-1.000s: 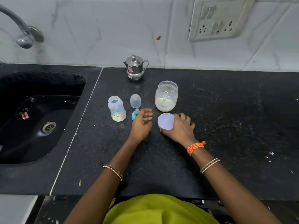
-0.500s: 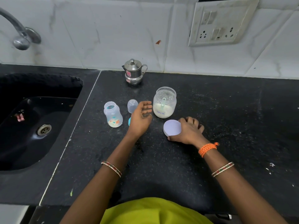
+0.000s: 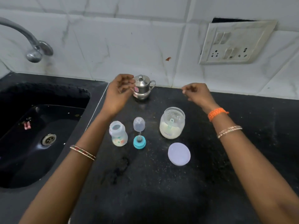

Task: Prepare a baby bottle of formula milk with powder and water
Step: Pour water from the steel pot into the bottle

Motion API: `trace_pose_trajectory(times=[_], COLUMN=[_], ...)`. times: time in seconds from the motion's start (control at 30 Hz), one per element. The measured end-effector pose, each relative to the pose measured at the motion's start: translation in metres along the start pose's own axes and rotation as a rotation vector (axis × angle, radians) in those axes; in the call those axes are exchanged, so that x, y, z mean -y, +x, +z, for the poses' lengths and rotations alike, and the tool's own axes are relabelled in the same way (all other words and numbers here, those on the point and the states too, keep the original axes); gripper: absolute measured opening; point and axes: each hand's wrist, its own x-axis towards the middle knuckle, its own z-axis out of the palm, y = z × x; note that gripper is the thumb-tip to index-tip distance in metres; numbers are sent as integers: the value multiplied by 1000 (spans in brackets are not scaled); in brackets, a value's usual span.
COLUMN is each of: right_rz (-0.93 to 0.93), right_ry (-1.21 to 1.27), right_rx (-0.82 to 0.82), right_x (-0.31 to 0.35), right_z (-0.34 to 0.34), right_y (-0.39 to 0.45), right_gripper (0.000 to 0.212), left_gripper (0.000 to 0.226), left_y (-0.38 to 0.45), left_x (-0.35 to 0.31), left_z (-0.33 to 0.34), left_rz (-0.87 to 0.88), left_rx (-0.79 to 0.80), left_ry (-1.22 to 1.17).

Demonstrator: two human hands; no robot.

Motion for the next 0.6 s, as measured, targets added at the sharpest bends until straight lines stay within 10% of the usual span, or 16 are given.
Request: trace_pose_trajectory(times=[0.2,0.4,0.6], right_rz=[53,-79,-48], right_ry=[97,202,223], right_rx=[360,165,378], right_x=[-3,-17,-12], right_z=[79,107,108], right_y=[90,131,133], right_gripper=[58,19,8], left_gripper=[32,34,33], left_y=[53,78,87], left_x=[51,101,102], left_z=[-33,-34,-25], left_rz=[-132,-222,-238], left_rx=[-29,-53,-5], left_ry=[118,66,-3])
